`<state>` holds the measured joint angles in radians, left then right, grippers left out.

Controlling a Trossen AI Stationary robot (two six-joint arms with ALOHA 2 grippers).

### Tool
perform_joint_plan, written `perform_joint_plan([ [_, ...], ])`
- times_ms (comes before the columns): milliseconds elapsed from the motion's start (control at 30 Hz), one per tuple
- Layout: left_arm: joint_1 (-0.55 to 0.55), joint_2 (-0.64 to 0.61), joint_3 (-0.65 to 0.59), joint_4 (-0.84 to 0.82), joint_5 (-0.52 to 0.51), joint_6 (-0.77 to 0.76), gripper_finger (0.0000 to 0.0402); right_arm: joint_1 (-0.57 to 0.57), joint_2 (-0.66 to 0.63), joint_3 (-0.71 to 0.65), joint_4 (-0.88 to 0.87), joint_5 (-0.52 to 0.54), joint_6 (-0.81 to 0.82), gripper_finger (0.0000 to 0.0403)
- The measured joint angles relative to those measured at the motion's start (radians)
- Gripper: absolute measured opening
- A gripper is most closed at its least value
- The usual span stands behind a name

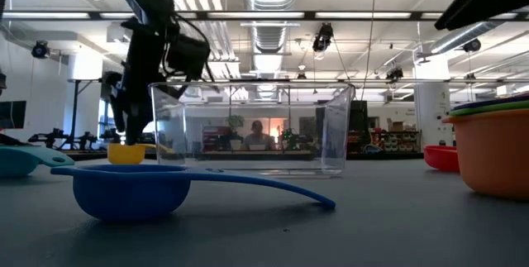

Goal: Nest measuring cups in basket
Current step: Stack the yellow measuring cup on top of the purple measuring cup

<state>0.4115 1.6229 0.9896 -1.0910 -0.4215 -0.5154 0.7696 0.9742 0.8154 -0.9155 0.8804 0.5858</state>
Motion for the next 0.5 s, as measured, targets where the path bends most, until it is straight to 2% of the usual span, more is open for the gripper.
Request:
perform_joint_plan([
  [100,0.034,0.044,-0.004,0.016,-0.020,0.015,0.0243,0.000,0.001,-0.017,0.009,0.000,0.031,0.0148],
  [233,0.061,0.095,-0.004,0.062,0.020,0.063,0.0215,0.000,0.001,-0.021,0.010,0.000,0.067,0.0148],
  [333,0.065,0.117,-0.004,0.069,0.020,0.067,0.0149,0.000,0.001,-0.021,0.013,0.000,0.067,0.0146],
  [433,0.066,0.115,-0.004,0.064,0.017,0.060,0.0040,0.000,0.001,-0.021,0.013,0.000,0.067,0.0144],
  [500,0.065,0.088,-0.003,0.032,0.016,0.042,0.0016,0.000,0.001,-0.021,0.013,0.000,0.061,0.0143],
])
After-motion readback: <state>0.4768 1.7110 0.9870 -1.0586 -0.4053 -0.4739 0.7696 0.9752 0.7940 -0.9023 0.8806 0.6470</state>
